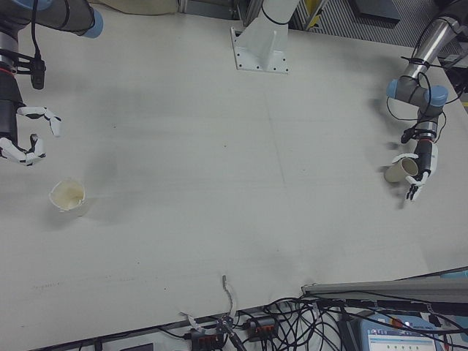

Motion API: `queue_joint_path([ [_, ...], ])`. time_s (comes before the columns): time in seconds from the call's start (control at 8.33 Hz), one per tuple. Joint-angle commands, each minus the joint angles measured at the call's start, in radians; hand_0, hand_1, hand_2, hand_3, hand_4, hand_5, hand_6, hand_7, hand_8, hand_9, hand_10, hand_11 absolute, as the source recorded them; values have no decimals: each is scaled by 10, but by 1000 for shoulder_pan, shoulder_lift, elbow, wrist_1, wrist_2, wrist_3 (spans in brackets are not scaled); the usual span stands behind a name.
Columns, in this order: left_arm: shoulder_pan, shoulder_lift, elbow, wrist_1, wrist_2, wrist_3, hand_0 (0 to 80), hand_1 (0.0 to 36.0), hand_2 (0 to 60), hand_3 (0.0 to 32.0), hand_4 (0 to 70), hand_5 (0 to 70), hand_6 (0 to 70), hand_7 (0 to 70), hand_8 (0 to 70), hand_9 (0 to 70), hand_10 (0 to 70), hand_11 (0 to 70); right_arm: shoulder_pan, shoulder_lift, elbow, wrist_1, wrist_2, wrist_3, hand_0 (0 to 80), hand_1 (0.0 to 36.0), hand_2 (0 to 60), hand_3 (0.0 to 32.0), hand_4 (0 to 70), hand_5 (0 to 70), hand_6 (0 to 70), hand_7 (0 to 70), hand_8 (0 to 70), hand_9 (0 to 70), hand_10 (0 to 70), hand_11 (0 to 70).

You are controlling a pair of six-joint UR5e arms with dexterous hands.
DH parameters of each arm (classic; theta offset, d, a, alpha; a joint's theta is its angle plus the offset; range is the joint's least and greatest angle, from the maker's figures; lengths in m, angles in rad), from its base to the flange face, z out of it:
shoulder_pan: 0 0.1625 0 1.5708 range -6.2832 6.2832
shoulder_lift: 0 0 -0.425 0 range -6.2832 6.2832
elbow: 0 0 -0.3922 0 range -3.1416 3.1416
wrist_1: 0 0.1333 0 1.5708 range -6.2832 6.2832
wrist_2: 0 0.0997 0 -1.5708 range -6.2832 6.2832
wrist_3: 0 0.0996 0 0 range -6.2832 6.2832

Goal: Pour water
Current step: 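Lift the white cup slightly with the left hand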

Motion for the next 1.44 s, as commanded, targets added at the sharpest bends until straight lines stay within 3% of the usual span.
queue_joint_path([
  [0.0,-3,5,-42,31,1,-28,577,287,352,0,225,700,94,118,68,81,63,113,13,-2,4,18,0,19,458,122,463,0,280,695,626,700,671,700,700,700],
  [0.24,-6,10,-82,81,0,-137,533,334,600,0,215,700,107,140,73,88,75,130,9,-2,-25,40,-3,22,464,129,455,0,287,700,627,700,669,700,700,700],
  [0.36,-11,13,-106,111,1,-192,514,348,600,0,211,700,112,147,76,92,78,134,1,8,-89,113,-5,19,470,137,452,0,298,700,628,700,666,700,700,700],
  [0.48,-14,16,-151,144,1,-226,512,356,600,0,209,700,116,154,77,95,84,143,-14,30,-233,253,-3,9,468,149,468,0,262,667,583,700,632,700,685,700],
  [0.6,-17,19,-201,175,1,-235,513,360,600,0,205,700,118,154,78,95,87,148,-30,87,-406,370,-3,9,480,171,448,0,236,604,506,629,551,700,561,700],
  [0.72,-17,51,-262,200,1,-235,517,359,600,0,204,700,116,153,79,96,84,145,-40,142,-530,446,-8,6,509,214,455,0,261,568,447,551,468,610,443,631],
  [0.84,-15,71,-318,229,1,-237,523,353,600,0,199,700,113,150,77,94,81,140,-53,159,-602,472,-8,6,560,271,452,0,254,491,383,481,390,505,320,472],
  [0.96,-17,70,-338,243,1,-238,524,358,600,0,204,700,118,158,78,96,81,141,-47,152,-607,509,-8,12,582,296,450,0,232,436,334,426,334,440,249,383],
  [1.32,-15,67,-341,263,0,-260,529,358,600,0,191,700,114,154,77,95,79,137,-27,126,-604,552,-12,16,594,287,396,0,226,433,333,436,342,451,257,394],
])
